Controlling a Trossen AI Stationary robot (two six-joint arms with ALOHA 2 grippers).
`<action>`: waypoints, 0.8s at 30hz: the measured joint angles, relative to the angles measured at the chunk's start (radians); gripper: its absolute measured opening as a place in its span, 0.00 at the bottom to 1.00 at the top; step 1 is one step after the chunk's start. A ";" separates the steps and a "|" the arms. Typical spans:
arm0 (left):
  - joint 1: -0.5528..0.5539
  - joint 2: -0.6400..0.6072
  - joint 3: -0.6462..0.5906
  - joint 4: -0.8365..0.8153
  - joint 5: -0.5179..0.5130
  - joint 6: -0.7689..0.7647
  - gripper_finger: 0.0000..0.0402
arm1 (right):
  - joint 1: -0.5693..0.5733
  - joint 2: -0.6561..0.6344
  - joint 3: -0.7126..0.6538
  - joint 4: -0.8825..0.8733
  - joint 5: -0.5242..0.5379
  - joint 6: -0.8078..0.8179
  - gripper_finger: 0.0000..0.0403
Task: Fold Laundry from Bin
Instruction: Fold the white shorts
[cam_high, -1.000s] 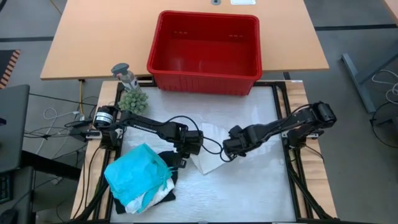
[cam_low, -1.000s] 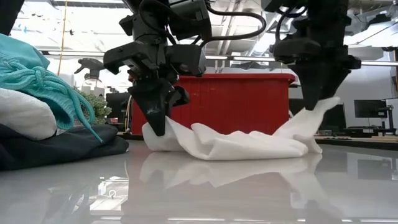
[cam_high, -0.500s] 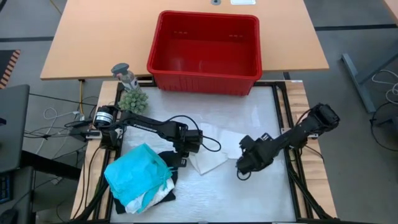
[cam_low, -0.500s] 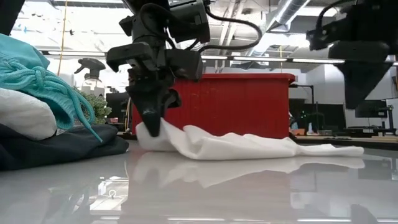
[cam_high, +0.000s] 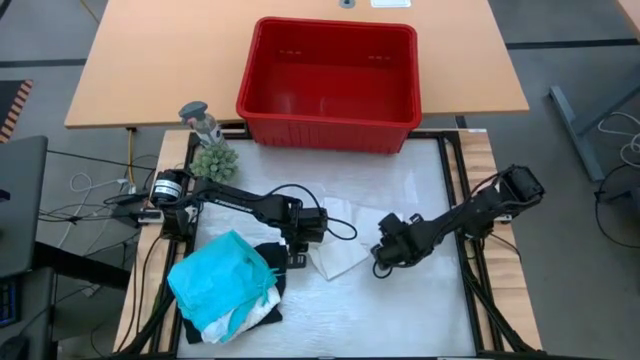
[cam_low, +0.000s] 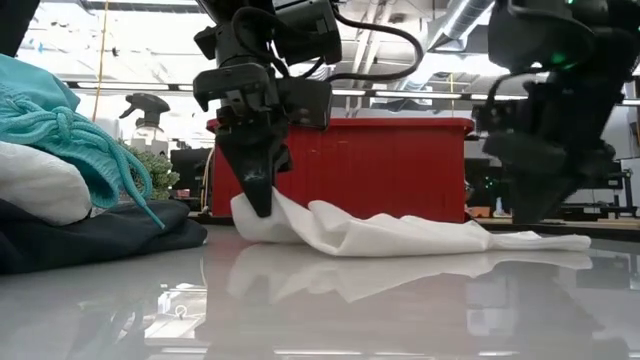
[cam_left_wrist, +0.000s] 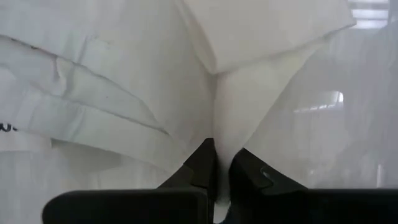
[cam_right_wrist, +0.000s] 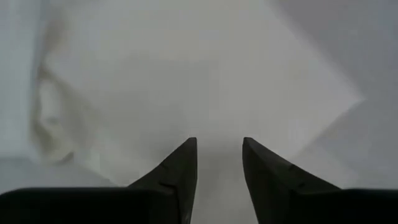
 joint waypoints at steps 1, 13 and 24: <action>0.000 0.000 0.000 0.000 -0.001 -0.012 0.05 | -0.002 0.000 -0.015 0.034 -0.028 -0.013 0.37; 0.009 -0.040 0.053 -0.070 -0.127 -0.094 0.08 | -0.009 -0.003 -0.060 0.079 -0.072 -0.017 0.33; 0.053 -0.200 0.089 -0.050 -0.027 -0.037 0.08 | -0.005 -0.002 -0.061 0.074 -0.072 -0.018 0.33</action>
